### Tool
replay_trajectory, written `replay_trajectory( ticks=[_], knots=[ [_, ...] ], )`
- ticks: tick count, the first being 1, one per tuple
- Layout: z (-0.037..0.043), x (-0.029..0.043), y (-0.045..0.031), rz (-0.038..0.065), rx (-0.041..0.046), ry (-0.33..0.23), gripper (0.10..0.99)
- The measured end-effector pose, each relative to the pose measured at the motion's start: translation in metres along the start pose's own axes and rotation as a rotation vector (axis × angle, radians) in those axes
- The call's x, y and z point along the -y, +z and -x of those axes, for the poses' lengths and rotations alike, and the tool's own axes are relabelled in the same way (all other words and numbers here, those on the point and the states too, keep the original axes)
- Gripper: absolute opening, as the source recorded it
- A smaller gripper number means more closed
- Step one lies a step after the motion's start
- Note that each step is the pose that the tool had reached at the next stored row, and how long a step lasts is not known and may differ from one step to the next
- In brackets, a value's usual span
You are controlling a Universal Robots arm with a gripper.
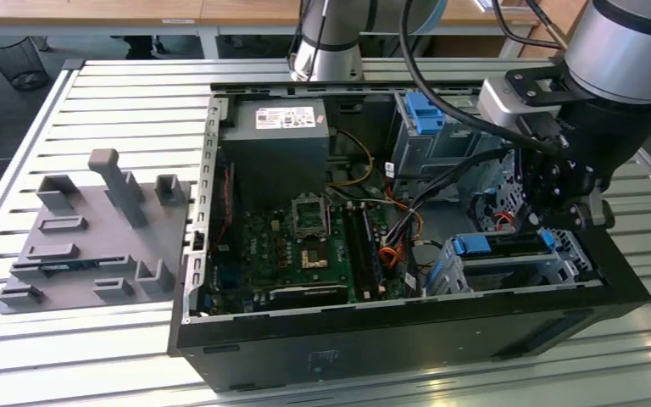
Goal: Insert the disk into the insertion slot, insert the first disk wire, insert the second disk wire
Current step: 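Insert the first disk wire, then insert the second disk wire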
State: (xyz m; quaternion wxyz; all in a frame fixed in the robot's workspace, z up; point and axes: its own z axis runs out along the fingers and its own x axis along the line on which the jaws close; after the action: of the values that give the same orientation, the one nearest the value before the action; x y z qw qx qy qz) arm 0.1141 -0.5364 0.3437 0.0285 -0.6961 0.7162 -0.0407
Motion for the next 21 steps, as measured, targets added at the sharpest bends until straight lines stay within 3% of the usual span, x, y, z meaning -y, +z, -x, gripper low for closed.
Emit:
replay_trajectory(
  ticks=[8, 18, 21],
  knots=[
    [-0.0001, 0.0005, -0.0045, 0.001, -0.0001, 0.000, 0.106],
    [0.0004, 0.0017, -0.0171, 0.003, 0.0002, 0.000, 0.106],
    [0.0007, -0.0034, -0.0177, 0.005, 0.0004, 0.000, 0.106]
  ],
)
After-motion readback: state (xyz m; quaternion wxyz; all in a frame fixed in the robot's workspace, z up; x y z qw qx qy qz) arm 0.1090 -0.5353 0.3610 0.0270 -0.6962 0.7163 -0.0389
